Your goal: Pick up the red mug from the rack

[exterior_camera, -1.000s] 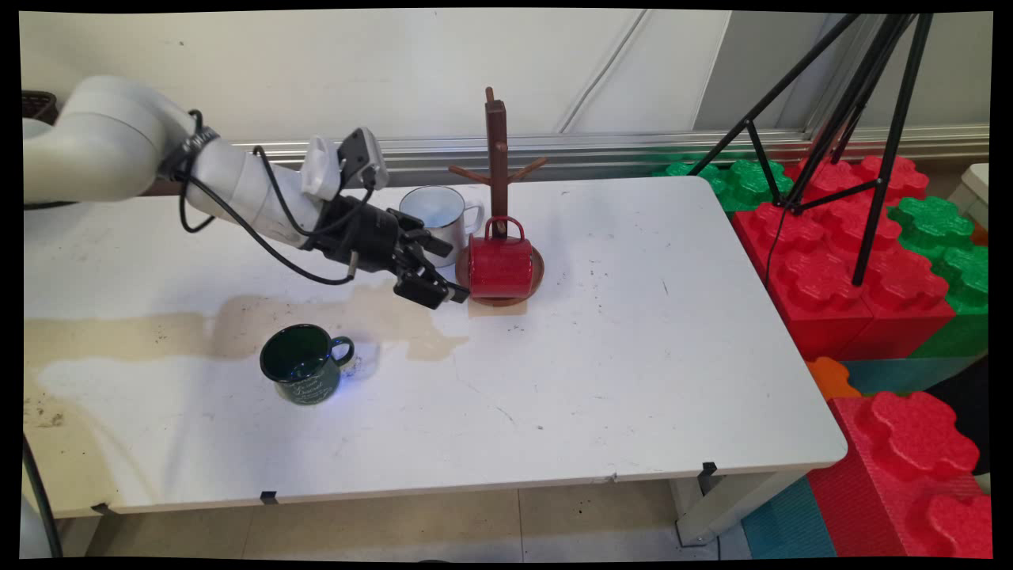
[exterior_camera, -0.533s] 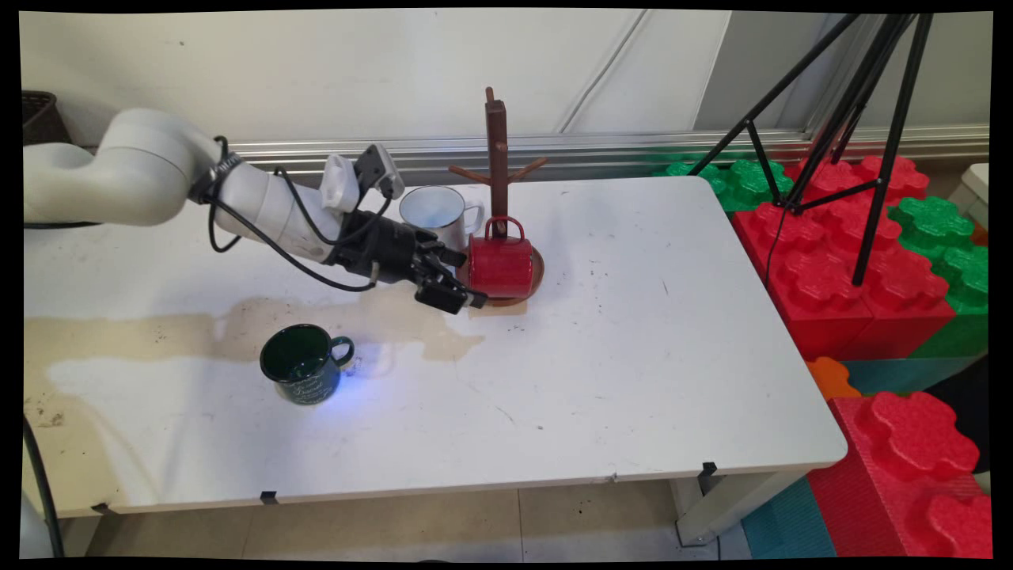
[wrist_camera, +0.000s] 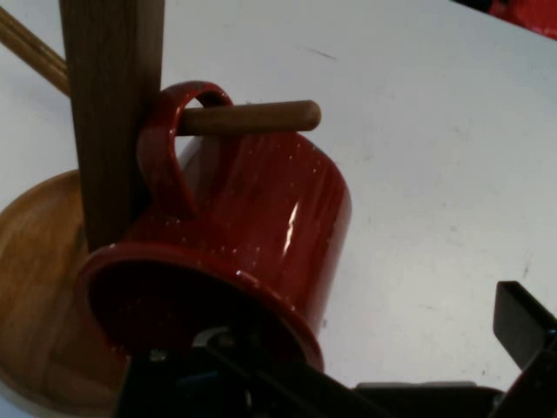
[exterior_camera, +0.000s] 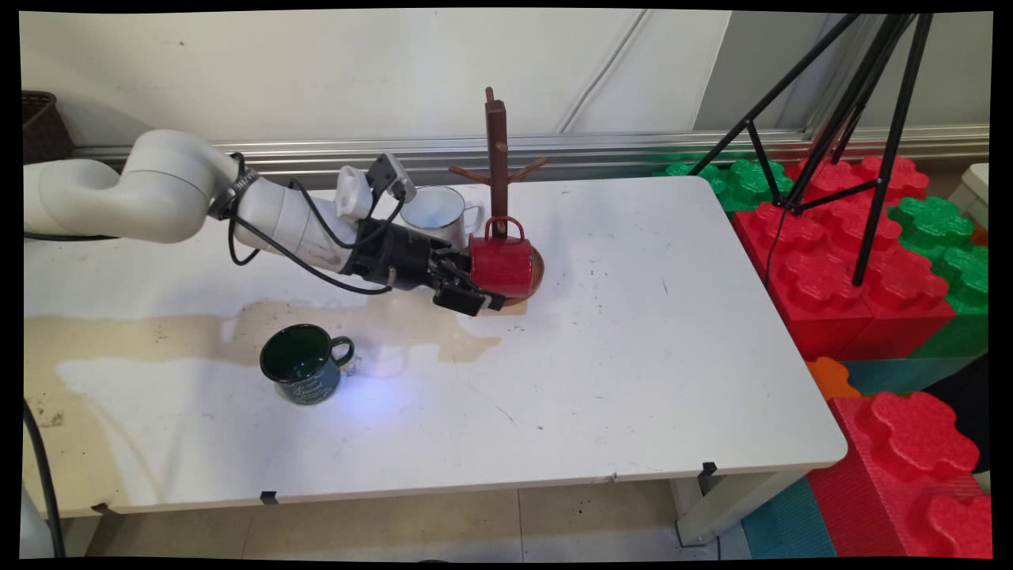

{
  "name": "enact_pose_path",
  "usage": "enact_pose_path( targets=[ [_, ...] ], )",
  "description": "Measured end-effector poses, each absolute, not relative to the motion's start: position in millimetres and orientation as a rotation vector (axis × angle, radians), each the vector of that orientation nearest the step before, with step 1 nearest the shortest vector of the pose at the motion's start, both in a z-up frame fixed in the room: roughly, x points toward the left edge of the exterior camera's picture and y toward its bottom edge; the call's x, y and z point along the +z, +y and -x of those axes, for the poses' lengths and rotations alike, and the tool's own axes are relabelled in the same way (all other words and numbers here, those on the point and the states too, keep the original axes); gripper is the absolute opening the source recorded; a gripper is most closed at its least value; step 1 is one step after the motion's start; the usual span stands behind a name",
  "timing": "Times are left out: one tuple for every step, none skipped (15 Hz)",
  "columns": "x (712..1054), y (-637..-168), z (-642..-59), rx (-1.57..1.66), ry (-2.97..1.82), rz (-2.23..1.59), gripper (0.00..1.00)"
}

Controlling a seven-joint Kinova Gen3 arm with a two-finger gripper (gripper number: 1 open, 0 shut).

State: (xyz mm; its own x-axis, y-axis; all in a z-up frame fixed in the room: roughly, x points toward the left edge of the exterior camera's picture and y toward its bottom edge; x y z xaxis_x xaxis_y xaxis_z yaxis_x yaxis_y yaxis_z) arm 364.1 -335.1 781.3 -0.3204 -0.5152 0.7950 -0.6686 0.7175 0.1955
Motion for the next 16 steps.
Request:
enact_pose_path(
  targets=[
    [779.6,-335.1,-362.6,0.203,-1.985,-0.909,1.0],
    [778.6,-335.1,-361.7,0.199,-1.979,-0.913,1.0],
    [777.1,-335.0,-360.3,0.194,-1.969,-0.917,1.0],
    [775.6,-334.8,-359.1,0.189,-1.96,-0.922,1.0],
    [774.2,-334.5,-358.2,0.184,-1.951,-0.927,1.0],
    [773.2,-334.3,-357.5,0.182,-1.944,-0.931,1.0],
    [772.6,-334.4,-357.1,0.181,-1.94,-0.933,1.0],
    [771.8,-334.7,-356.4,0.18,-1.935,-0.935,1.0],
    [770.9,-335.3,-355.5,0.179,-1.93,-0.938,1.0],
    [770.1,-336.3,-354.7,0.179,-1.926,-0.942,1.0],
    [769.5,-337.6,-353.9,0.179,-1.922,-0.945,1.0],
    [768.7,-339.2,-352.9,0.178,-1.919,-0.948,1.0],
    [768.3,-340.2,-352.3,0.177,-1.918,-0.95,1.0],
    [767.5,-341.5,-351.5,0.175,-1.917,-0.952,1.0],
    [766.5,-342.9,-350.7,0.173,-1.917,-0.955,1.0],
    [765.5,-344.1,-350.1,0.171,-1.917,-0.958,1.0]
  ],
)
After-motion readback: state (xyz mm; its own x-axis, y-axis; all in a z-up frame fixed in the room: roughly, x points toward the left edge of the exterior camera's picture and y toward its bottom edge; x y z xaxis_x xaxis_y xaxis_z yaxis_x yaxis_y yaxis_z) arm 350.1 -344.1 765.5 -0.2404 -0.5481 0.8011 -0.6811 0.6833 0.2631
